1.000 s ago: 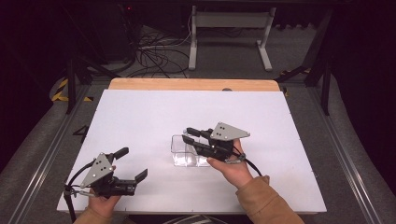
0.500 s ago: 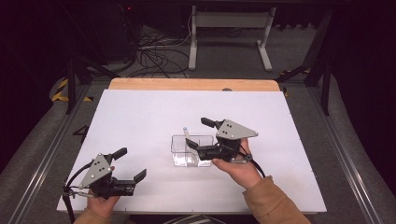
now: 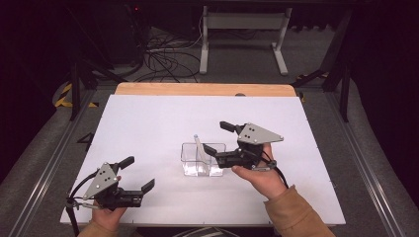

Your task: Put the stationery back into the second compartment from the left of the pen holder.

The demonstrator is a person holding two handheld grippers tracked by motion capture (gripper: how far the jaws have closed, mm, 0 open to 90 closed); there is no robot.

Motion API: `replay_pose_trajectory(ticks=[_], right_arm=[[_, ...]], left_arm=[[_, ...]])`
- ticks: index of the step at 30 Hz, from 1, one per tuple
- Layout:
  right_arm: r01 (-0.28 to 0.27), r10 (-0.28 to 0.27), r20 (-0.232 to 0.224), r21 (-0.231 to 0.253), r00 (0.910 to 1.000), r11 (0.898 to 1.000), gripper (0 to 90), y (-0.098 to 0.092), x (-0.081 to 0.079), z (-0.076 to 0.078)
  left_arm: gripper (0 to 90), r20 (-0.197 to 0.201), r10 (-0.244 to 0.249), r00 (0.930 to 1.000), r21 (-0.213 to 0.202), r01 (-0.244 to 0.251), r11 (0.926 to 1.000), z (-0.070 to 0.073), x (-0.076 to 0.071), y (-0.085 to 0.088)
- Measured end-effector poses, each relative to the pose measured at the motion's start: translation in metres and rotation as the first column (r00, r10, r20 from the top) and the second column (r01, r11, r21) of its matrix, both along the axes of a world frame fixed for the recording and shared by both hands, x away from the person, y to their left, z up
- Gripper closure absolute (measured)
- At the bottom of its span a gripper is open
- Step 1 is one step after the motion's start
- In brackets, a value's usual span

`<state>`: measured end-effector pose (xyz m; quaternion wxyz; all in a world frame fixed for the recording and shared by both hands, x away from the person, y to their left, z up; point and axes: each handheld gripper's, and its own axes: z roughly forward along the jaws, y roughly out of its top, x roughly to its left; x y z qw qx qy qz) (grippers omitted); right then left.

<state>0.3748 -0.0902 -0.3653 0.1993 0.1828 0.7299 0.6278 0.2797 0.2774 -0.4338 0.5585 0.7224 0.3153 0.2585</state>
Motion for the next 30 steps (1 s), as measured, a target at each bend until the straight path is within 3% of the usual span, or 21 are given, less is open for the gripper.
replay_pose_trajectory(ticks=[6, 14, 30], right_arm=[[0.015, -0.015, -0.003, -0.02, 0.9999, 1.0, 10.2, -0.02, -0.003, 0.005], [0.079, -0.079, -0.021, -0.017, 0.9967, 0.997, 9.4, -0.054, -0.009, 0.003], [0.167, -0.173, -0.115, -0.055, 0.9782, 0.984, 7.7, -0.118, -0.019, -0.035]], left_arm=[[3.3, 0.002, 0.001, 1.0, 0.001, -0.001, 1.0, 0.0, 0.0, 0.0], [3.3, 0.005, 0.001, 1.0, -0.002, -0.001, 1.0, 0.001, -0.001, 0.0], [3.3, 0.01, 0.005, 0.9999, 0.014, -0.005, 0.9999, 0.003, -0.003, -0.002]])
